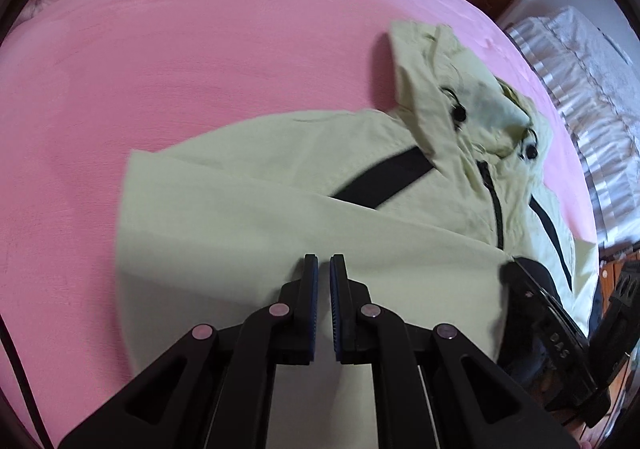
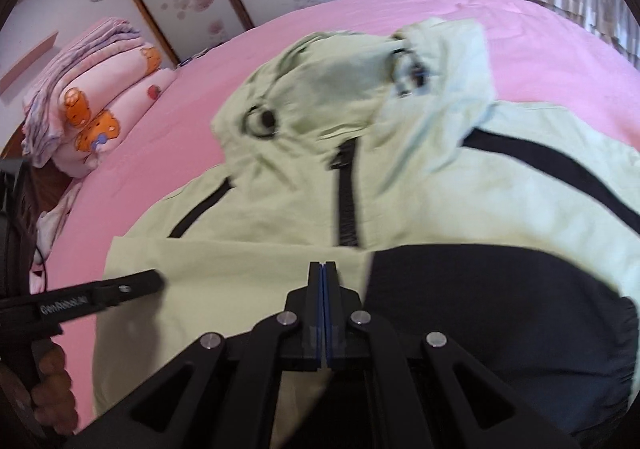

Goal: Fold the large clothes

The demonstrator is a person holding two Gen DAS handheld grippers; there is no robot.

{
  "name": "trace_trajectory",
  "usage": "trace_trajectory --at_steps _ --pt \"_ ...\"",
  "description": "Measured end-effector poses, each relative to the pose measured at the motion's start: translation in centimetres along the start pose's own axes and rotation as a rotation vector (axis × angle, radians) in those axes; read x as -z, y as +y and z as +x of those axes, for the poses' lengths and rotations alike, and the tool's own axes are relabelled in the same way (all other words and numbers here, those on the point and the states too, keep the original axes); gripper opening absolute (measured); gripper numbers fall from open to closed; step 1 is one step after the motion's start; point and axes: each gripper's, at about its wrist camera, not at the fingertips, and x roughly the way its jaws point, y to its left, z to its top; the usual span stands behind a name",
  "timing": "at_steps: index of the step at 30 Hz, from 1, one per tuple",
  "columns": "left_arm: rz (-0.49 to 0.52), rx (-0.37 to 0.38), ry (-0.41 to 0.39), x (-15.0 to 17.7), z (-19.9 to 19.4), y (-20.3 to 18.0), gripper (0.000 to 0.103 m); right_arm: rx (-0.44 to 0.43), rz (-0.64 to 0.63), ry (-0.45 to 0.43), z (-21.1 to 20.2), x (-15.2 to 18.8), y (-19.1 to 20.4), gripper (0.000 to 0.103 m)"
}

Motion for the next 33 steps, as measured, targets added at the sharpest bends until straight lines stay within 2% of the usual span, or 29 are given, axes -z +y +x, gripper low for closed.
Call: trace_trajectory --at_steps 3,6,9,13,16,19,21,23,29,33 --pt "-0.037 -0.05 -0.021 -0.4 -0.7 2.2 0.004 -0.016 0.004 0.01 -0.7 -0.1 -1.6 0.0" --pt "-0.09 -0.053 -0.027 -0.9 -1.0 4.5 0.004 -0.009 0.013 0.004 -1.4 0.0 -2.1 0.0" --pt "-0.119 -0.072 -0.047 -1.5 -1.0 6.5 0.004 0.046 0.025 -0.021 -2.1 -0.1 -2.5 0.0" --pt "-0.14 -0.093 -0.065 -2.5 -0.8 8.4 0.004 0.094 0.064 -0.01 -2.4 0.3 -4.6 0.0" --pt "-0.17 -0.07 -0.069 -3.1 -0.3 9.6 0.004 0.129 0.099 -0.011 -3.0 0.6 -6.3 0.0" --pt "-0.176 -0.089 -0.075 -3.6 0.1 10.6 0.004 0.227 0.07 -0.004 -3.8 1.0 -7.3 0.0" --pt "-0.178 -0.072 -0.071 -3.9 0.6 11.1 0.005 0.305 0.056 0.014 -4.3 1.3 -7.9 0.0" --pt "-0.191 -0.053 -0.065 -3.8 1.1 11.4 0.005 0.345 0.068 0.027 -4.8 1.6 -8.8 0.0" --pt "-0.186 -0.025 -0.065 -3.9 0.0 11.7 0.005 0.383 0.133 0.038 -6.2 2.0 -9.2 0.0" --pt "-0.152 0.015 -0.057 -2.8 -2.4 10.7 0.005 0.346 0.129 0.006 -8.1 1.8 -6.8 0.0"
